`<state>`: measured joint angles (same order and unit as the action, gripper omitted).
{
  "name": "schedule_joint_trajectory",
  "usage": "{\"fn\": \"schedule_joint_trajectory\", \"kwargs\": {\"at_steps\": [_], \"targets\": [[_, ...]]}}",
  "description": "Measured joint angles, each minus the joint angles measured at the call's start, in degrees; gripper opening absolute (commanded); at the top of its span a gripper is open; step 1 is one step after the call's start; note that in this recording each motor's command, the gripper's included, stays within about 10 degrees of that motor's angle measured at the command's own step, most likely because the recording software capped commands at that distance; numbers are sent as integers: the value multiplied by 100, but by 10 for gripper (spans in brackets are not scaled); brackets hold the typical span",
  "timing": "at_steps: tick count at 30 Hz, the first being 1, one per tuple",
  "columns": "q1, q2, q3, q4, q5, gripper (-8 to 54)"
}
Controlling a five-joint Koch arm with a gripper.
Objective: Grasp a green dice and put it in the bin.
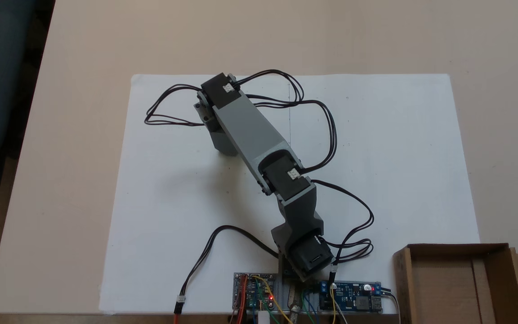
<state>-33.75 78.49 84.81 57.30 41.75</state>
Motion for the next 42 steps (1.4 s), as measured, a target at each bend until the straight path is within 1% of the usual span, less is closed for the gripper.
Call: {"fn": "schedule_joint_trajectory", "kwargs": {"at_steps": [9, 36, 42], "targets": [[79, -404, 0, -483, 9, 435], [-35, -615, 132, -677, 9, 435], [-18, -826, 132, -721, 9, 435]]}}
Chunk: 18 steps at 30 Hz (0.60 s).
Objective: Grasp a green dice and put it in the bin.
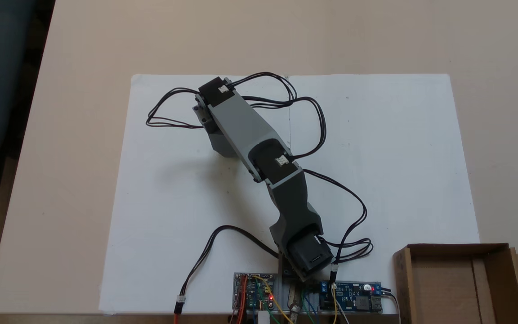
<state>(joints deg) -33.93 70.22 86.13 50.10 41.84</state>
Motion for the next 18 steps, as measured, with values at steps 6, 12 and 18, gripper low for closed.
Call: {"fn": "schedule_joint_trajectory", "kwargs": {"at_steps": [6, 12, 18], "targets": [[0, -193, 0, -70, 0, 435], [-79, -369, -9, -149, 0, 435], [-97, -510, 0, -176, 0, 432]]}}
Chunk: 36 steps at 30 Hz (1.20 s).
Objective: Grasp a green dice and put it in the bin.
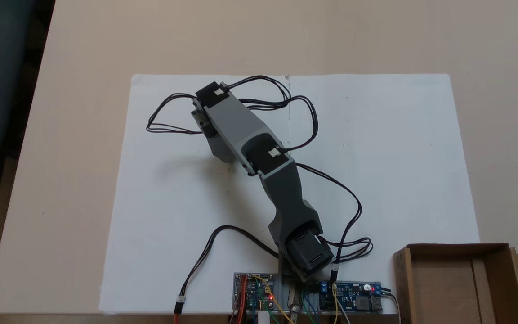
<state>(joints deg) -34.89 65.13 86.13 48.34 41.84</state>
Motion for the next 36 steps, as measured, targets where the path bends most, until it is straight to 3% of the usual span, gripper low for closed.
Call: {"fn": "schedule_joint_trajectory", "kwargs": {"at_steps": [36], "targets": [[-88, -158, -9, -211, 0, 388]]}}
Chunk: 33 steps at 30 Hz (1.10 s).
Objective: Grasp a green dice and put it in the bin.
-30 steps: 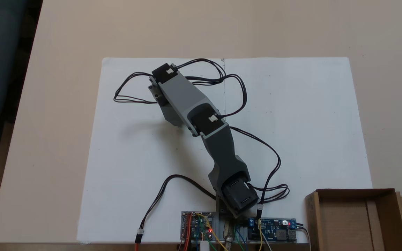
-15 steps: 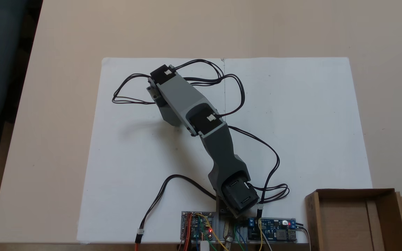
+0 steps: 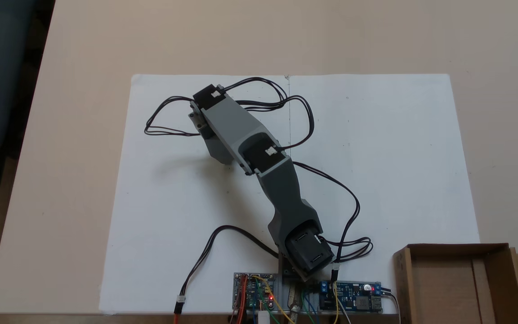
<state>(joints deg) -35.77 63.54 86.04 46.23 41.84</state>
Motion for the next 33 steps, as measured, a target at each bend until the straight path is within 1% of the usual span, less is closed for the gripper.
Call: {"fn": "schedule_joint_trajectory", "kwargs": {"at_steps": [8, 10, 13, 15, 16, 20, 21, 22, 23, 25, 29, 33], "targets": [[158, 0, 35, 0, 0, 381], [185, 0, 44, 0, 0, 350], [185, 0, 44, 0, 0, 330], [167, 9, 132, -35, 0, 287], [141, 9, 123, -44, 0, 275], [132, 18, 114, -79, 0, 269], [132, 26, 114, -79, 0, 251], [132, 18, 114, -79, 0, 213], [132, 26, 105, -88, 0, 194], [132, 26, 97, -97, 0, 189], [149, 26, 97, -97, 0, 142], [176, 44, 97, -105, 9, 136]]}}
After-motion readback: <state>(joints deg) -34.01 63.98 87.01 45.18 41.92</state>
